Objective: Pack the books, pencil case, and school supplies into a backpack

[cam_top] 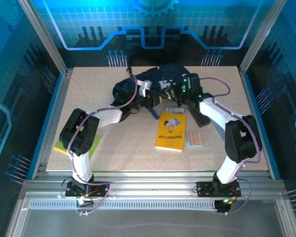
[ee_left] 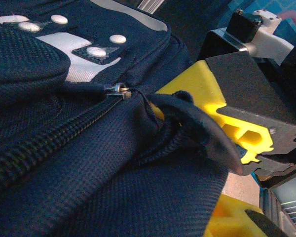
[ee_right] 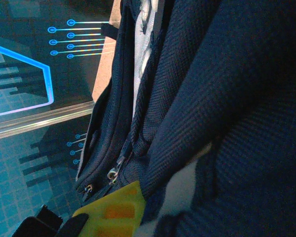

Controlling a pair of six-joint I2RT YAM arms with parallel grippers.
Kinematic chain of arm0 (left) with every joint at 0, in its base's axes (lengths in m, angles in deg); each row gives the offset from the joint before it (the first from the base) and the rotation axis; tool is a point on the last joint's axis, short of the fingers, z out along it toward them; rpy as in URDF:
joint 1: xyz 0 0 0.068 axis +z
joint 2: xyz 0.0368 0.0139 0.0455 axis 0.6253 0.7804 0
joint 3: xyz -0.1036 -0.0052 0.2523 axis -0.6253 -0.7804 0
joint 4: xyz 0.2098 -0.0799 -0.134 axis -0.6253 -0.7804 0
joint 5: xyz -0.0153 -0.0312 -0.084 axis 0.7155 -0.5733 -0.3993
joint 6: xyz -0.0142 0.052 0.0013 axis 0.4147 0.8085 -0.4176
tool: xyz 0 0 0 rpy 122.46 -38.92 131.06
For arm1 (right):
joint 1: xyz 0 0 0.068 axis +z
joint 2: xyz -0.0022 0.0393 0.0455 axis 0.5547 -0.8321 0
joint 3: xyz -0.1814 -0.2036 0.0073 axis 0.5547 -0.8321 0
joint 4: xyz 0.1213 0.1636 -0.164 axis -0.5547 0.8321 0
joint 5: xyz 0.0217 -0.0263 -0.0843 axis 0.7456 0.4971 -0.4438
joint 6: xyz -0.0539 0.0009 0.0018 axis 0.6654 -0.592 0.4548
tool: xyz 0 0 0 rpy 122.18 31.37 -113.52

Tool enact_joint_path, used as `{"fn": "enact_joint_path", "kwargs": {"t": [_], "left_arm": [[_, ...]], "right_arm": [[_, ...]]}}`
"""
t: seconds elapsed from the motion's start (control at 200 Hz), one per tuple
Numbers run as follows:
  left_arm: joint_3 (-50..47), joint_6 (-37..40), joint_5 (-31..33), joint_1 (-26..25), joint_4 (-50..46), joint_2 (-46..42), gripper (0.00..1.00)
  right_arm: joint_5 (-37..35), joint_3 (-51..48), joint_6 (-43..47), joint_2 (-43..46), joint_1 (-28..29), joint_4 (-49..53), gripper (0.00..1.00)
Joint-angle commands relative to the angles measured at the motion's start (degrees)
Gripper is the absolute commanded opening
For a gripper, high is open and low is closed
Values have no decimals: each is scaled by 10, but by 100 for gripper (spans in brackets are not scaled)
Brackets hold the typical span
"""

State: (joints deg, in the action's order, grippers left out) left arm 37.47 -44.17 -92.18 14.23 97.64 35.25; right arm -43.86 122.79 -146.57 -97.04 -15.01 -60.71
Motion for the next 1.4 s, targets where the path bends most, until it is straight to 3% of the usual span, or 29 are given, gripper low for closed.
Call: {"fn": "enact_joint_path", "kwargs": {"t": [0.0, 0.12, 0.22, 0.345, 0.395, 0.46, 0.555, 0.63, 0.971, 1.176, 1.396], "left_arm": [[4, 29, 21, 14, 17, -39, 31], [9, 37, 25, 14, 4, -40, 25], [16, 41, 25, 14, -10, -34, 8], [23, 39, 29, 13, -8, -28, 6], [27, 35, 25, 13, -5, -24, 10], [35, 31, 16, 10, -4, -15, 27], [43, 31, 12, 6, -2, 0, 44], [41, 30, 20, 5, 7, 8, 48], [29, 59, 88, 10, 58, 39, 57], [33, 61, 87, 15, 84, 54, 46], [5, 64, 65, 25, 91, 43, 48]], "right_arm": [[53, 3, 26, -8, -1, -6, 0], [55, 6, 36, -10, -1, -3, 0], [58, 6, 39, -12, -1, -4, 0], [61, 7, 40, -13, 0, -8, 0], [62, 7, 39, -13, -1, -9, 0], [64, 7, 38, -15, -1, -11, 0], [71, 6, 32, -17, -1, -20, 0], [80, 4, 25, -17, 0, -27, 0], [104, -22, 7, 13, -6, -41, 0], [125, -41, -10, 25, -10, -64, 0], [130, -43, 0, 34, -26, -50, 0]]}}
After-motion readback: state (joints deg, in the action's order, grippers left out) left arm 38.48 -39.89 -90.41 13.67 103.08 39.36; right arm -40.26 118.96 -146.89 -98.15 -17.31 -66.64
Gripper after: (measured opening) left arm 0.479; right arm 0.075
